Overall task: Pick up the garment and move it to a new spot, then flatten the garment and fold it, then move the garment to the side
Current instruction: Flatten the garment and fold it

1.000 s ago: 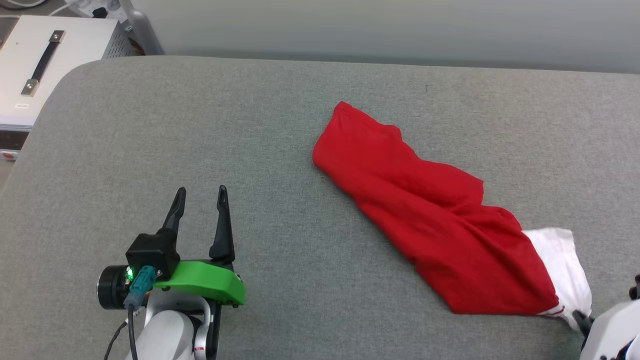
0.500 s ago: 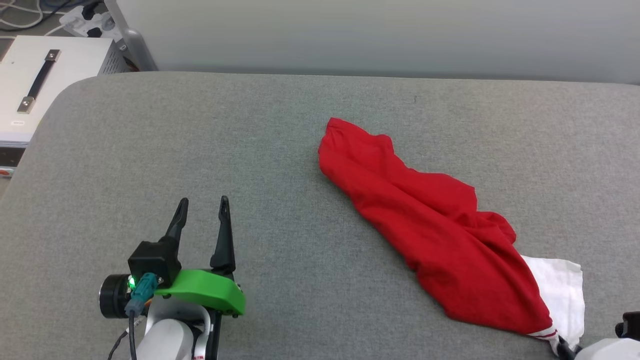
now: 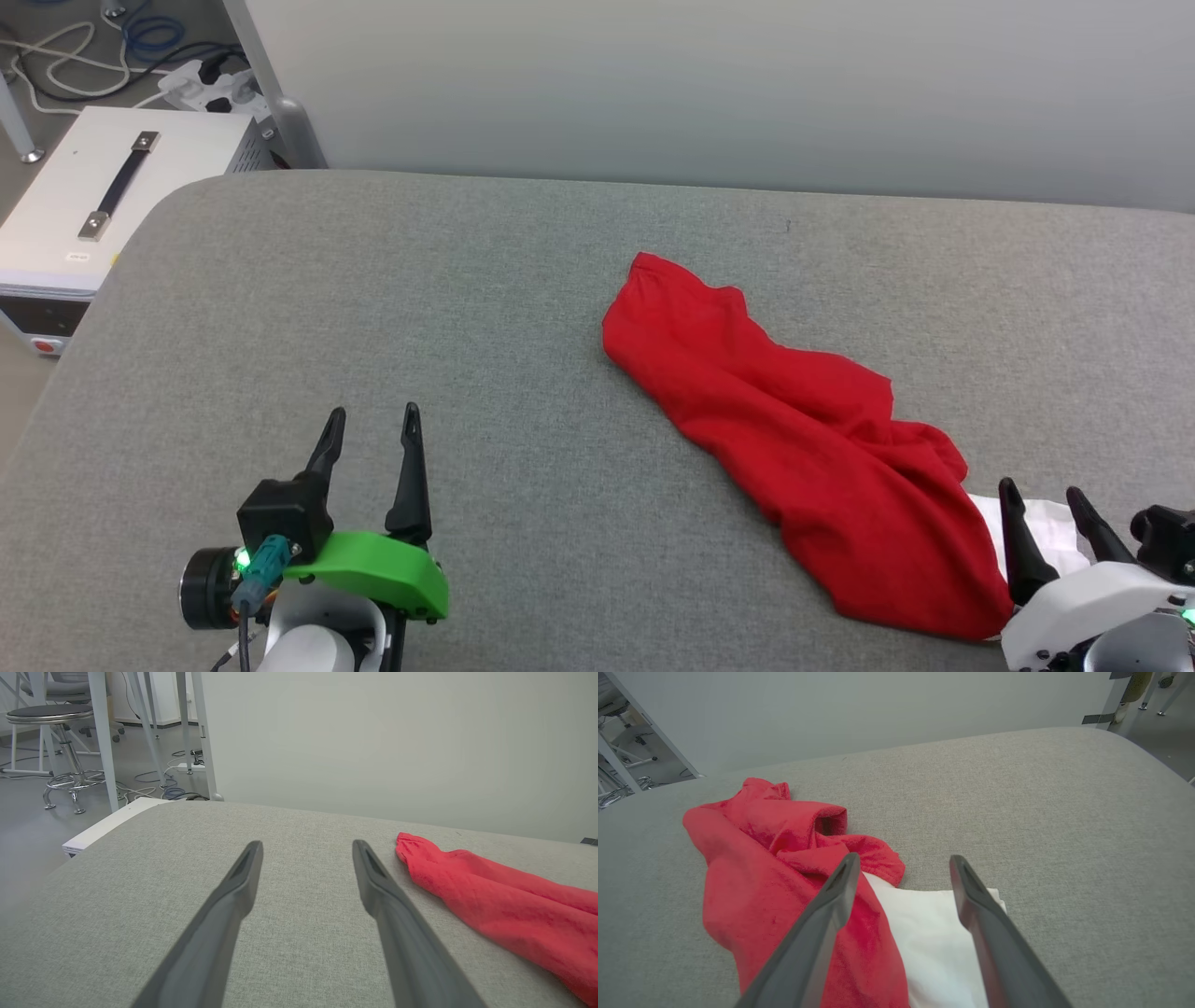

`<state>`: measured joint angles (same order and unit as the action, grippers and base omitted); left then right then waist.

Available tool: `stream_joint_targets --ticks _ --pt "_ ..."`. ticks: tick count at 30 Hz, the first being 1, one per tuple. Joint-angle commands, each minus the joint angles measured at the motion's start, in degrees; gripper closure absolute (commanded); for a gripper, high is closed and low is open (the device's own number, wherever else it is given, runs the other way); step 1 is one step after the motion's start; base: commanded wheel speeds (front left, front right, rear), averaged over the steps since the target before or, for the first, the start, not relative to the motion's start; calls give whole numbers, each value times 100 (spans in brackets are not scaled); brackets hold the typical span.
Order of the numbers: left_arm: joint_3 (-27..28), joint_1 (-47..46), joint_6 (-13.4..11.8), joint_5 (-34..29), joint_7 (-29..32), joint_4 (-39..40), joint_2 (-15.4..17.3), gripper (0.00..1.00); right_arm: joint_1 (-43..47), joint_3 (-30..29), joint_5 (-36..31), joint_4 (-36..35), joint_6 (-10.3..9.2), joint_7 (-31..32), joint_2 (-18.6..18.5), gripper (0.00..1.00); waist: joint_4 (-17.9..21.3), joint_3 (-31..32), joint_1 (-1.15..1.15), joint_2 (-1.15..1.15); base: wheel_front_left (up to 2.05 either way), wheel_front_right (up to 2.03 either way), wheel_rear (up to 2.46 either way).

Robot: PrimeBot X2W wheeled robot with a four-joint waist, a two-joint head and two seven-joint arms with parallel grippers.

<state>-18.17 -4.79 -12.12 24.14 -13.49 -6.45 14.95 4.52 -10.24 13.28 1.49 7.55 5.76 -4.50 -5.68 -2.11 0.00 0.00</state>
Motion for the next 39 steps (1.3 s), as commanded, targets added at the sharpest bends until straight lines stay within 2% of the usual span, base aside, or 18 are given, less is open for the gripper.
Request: stream_joint_targets --ticks 1,11,17,20,28,39 --pt "11 79 -44 42 29 35 58 0 -72 96 -65 -114 -6 -81 29 0 -25 64 0 0 0 0 0" --pt "24 198 -119 72 146 169 163 0 123 643 -301 -1019 -6 -47 122 0 22 129 0 0 0 0 0" --pt "-10 139 -144 49 273 289 227 0 152 737 -429 -1453 -6 -31 142 0 98 30 0 0 0 0 0" --pt "-121 -42 -67 7 420 380 258 0 79 715 -452 -1612 -6 -2 148 0 170 -123 0 0 0 0 0" --pt "-859 -1180 532 -62 1454 229 99 0 -250 544 -491 -1781 -6 -8 154 0 615 -751 0 0 0 0 0" --pt "-1701 -3326 1415 -168 3114 -714 -341 0 -583 506 -399 -1655 -6 -181 159 0 1217 -1470 0 0 0 0 0"
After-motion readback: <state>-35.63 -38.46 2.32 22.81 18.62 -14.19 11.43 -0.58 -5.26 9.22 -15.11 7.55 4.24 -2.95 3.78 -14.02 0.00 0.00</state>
